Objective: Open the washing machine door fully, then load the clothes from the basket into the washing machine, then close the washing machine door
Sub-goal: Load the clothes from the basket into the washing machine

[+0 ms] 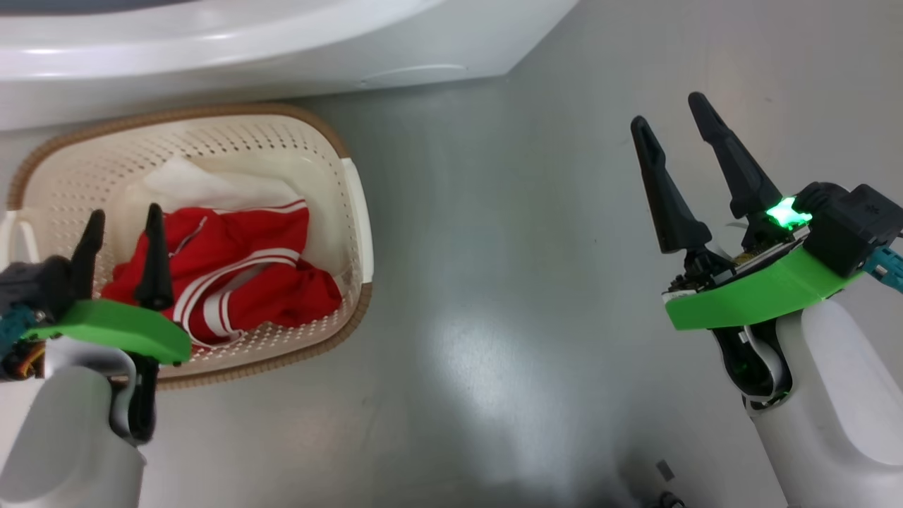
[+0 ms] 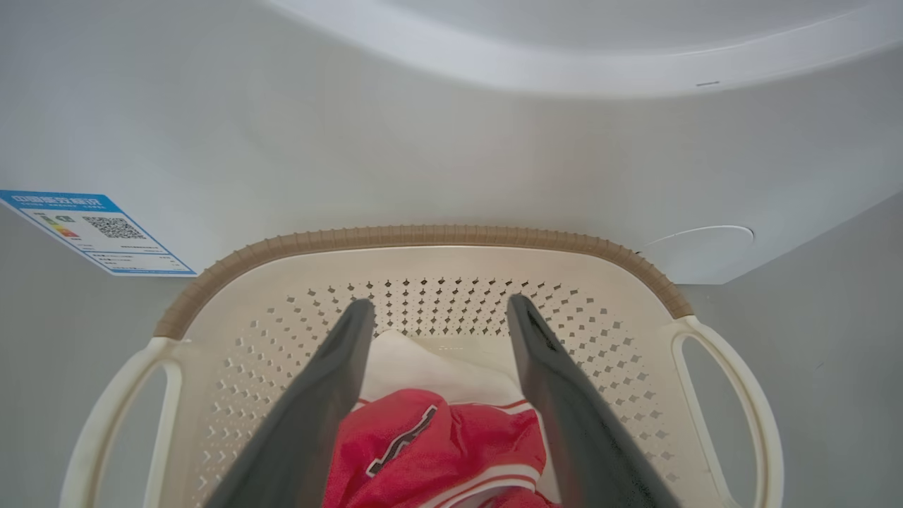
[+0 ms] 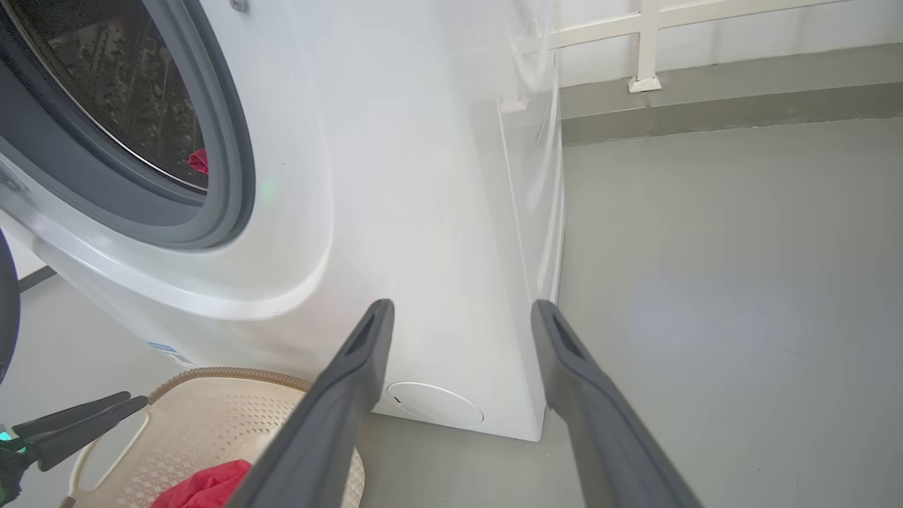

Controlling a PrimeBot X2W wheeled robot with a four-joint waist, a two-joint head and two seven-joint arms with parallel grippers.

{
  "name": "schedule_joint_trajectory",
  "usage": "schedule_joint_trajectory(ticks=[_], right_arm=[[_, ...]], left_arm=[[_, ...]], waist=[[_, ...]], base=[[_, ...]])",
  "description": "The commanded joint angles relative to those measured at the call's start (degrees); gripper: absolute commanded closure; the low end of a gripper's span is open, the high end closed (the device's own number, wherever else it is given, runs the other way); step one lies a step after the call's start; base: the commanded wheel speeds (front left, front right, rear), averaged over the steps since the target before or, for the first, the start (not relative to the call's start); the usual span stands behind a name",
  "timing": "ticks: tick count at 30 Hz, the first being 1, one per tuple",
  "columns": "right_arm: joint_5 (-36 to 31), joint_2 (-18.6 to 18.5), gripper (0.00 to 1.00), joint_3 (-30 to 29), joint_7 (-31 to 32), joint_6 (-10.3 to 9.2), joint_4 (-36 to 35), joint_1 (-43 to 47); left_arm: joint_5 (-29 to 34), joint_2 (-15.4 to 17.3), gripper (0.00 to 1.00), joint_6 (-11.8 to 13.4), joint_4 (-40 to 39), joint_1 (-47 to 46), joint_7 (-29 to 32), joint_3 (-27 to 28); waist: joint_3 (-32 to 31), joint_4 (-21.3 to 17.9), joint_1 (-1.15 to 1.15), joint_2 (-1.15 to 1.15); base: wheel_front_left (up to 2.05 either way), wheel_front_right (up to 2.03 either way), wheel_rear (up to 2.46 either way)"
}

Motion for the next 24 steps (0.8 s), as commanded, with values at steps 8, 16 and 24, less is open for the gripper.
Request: schedule_joint_trajectory(ticks=[8,16,24], right_arm=[[-0.54,1.36,0.0,0.88,-0.27,0.09,-1.58,-0.06],[-0.74,1.96,0.0,0.59,-0.27,0.09,-2.26,-0.95],[-0.9,2.73,0.0,0.74,-0.27,0.09,-2.83,-1.82]], left_arm=[[-2.12,3.68,0.0,-2.18,10.0,-5.45,-0.52,1.83],[-3.45,5.41,0.0,-2.95,19.84,-11.81,-0.46,-0.36],[-6.67,6.47,0.0,-3.04,26.07,-16.67,1.14,-4.52]], waist=[[4.16,-2.62,0.0,0.0],[7.98,-4.37,0.0,0.0],[11.71,-5.98,0.0,0.0]], base=[[0.0,0.0,0.0],[0.0,0.0,0.0],[0.0,0.0,0.0]])
